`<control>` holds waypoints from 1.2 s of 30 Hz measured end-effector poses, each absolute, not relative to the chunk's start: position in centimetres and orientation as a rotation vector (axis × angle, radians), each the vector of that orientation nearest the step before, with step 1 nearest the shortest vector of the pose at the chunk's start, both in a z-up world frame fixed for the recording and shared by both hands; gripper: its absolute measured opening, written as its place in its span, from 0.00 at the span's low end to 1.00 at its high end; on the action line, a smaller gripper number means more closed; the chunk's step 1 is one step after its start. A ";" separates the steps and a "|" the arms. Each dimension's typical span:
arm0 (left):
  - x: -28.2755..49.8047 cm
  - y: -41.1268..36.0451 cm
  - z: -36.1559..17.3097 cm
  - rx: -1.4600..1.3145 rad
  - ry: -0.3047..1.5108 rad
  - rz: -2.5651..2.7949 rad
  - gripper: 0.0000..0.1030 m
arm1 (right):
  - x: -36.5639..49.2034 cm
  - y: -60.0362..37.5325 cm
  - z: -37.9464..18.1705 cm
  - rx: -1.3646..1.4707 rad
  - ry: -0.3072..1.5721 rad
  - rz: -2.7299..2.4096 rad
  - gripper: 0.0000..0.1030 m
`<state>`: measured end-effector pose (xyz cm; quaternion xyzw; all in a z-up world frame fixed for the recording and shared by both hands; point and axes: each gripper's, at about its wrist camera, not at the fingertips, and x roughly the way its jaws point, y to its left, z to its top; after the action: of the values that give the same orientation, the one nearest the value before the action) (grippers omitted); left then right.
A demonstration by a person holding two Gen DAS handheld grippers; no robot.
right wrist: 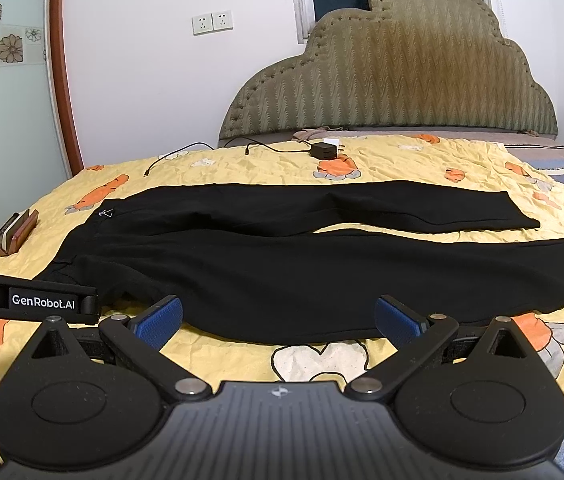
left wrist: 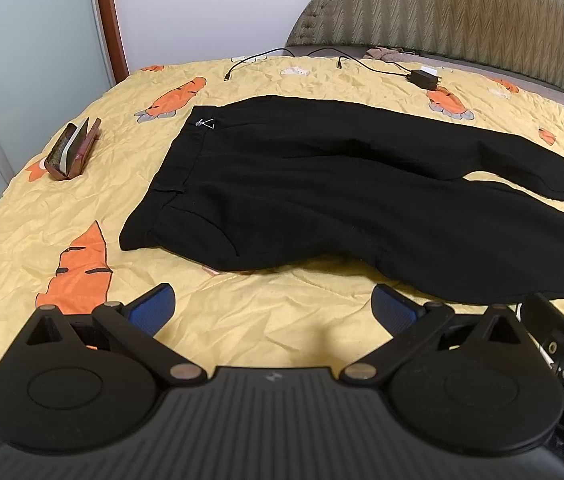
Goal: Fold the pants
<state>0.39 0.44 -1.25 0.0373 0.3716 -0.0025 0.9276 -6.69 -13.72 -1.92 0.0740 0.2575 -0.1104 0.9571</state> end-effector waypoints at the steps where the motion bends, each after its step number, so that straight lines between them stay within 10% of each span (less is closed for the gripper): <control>1: 0.4 0.4 -1.2 0.078 0.763 -0.005 1.00 | -6.8 -13.7 -1.9 0.152 0.521 -0.227 1.00; 36: 0.5 -0.1 -1.7 0.125 0.772 0.012 1.00 | -6.6 -13.5 -1.9 0.159 0.531 -0.220 1.00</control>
<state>0.47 -0.10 -1.68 0.0607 0.3764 0.0056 0.9244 -6.56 -13.54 -1.89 0.0784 0.2617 -0.1083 0.9558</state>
